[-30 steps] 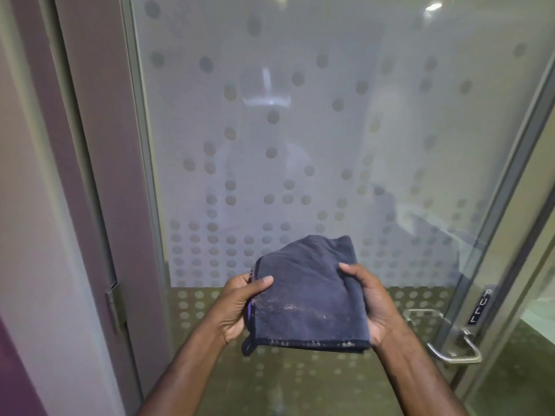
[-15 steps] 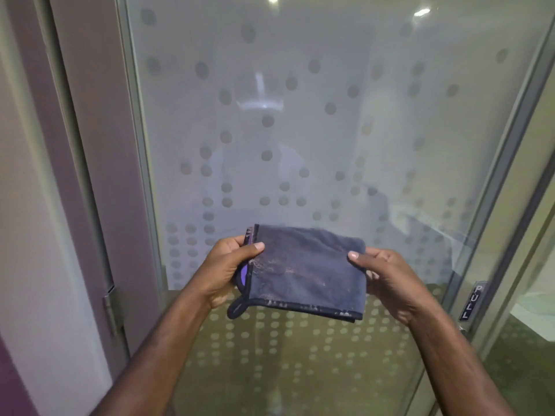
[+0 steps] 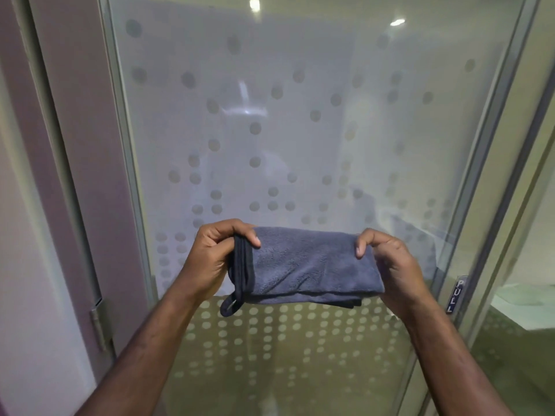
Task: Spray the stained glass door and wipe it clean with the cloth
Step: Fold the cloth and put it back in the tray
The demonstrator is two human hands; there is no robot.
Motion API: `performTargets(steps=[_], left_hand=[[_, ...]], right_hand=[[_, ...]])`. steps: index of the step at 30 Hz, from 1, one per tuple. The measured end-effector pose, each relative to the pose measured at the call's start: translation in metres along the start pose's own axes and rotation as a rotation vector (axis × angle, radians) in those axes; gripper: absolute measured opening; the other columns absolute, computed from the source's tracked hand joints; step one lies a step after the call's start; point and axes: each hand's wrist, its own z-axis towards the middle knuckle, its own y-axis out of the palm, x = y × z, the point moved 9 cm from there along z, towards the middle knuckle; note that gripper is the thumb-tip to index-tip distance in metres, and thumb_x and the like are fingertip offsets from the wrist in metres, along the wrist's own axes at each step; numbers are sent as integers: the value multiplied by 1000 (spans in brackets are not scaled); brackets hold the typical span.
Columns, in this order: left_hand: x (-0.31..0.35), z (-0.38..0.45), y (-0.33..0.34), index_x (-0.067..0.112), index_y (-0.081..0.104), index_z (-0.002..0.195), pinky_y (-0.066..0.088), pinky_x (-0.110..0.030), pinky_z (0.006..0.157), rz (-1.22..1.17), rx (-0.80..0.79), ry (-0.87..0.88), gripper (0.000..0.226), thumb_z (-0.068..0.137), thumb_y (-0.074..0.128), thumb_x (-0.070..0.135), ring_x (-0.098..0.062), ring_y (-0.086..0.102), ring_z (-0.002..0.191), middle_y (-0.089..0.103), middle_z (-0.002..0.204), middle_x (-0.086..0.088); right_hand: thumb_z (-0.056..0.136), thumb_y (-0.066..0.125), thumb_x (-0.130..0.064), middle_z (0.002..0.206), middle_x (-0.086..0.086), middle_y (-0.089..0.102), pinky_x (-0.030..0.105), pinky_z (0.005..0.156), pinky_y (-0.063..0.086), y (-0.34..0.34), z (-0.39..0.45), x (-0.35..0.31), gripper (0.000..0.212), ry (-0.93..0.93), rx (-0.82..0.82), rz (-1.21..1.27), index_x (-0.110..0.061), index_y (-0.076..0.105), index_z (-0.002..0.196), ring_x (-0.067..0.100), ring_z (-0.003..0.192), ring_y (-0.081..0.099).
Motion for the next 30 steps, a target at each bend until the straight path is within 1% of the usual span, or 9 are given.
performTargets(steps=[3,7,10,13,17,20,22,25,30], left_hand=[[-7,-1,-4,15,75,69,35,-31,60,-59,-10,-62,36,78,41,5,-23,48,70,62,78,-9],[-20,-2,-14,16,74,77,29,-31,54,-24,-54,-116,37,84,38,22,-22,47,63,56,86,-22],[-19,0,-18,10,66,81,48,-37,76,123,-37,-55,31,88,50,35,-28,68,93,73,101,-22],[-15,2,3,3,59,99,57,-41,91,252,-118,-12,42,83,66,40,-27,73,99,76,99,-17],[-37,3,47,36,55,125,57,-41,99,463,-394,-161,69,66,87,48,-12,70,107,72,116,2],[-54,-3,79,41,54,131,55,-42,103,543,-571,-230,76,65,91,53,-6,67,116,70,124,10],[-59,-6,98,34,67,122,55,-36,102,510,-617,-247,58,70,92,40,-3,68,112,74,117,10],[-62,-7,123,33,77,95,54,-19,82,419,-640,-231,27,75,89,19,2,69,89,78,91,10],[-81,-9,166,18,73,69,35,-29,64,333,-713,-236,20,71,93,21,-4,45,67,54,66,11]], right_hand=[[71,60,-22,75,30,37,42,60,20,9,-3,-1,13,20,-72,-74,-11,63,77,47,68,36],[83,64,3,83,4,54,22,59,45,23,-10,-10,26,-45,-162,-198,-14,55,100,20,74,49],[88,60,22,76,-12,57,18,62,48,30,-9,-10,50,-21,-175,-287,-14,46,120,9,71,52],[86,62,20,84,-12,56,23,64,45,44,-8,-16,62,-48,-188,-468,-25,43,126,9,74,50],[80,68,13,110,1,62,41,72,53,70,-9,-23,72,-138,-254,-696,-38,42,124,24,84,66],[80,70,7,110,-1,57,33,72,53,83,-14,-22,70,-190,-305,-883,-38,41,125,16,83,67],[79,70,5,109,-2,55,29,73,52,83,-19,-20,70,-195,-316,-961,-39,42,126,15,87,66],[78,69,4,109,-2,55,38,80,56,66,-28,-19,68,-187,-267,-1013,-37,45,126,16,91,65],[83,76,-3,115,0,65,38,95,53,-2,-57,-17,43,-156,-55,-735,-16,59,120,23,106,66]])
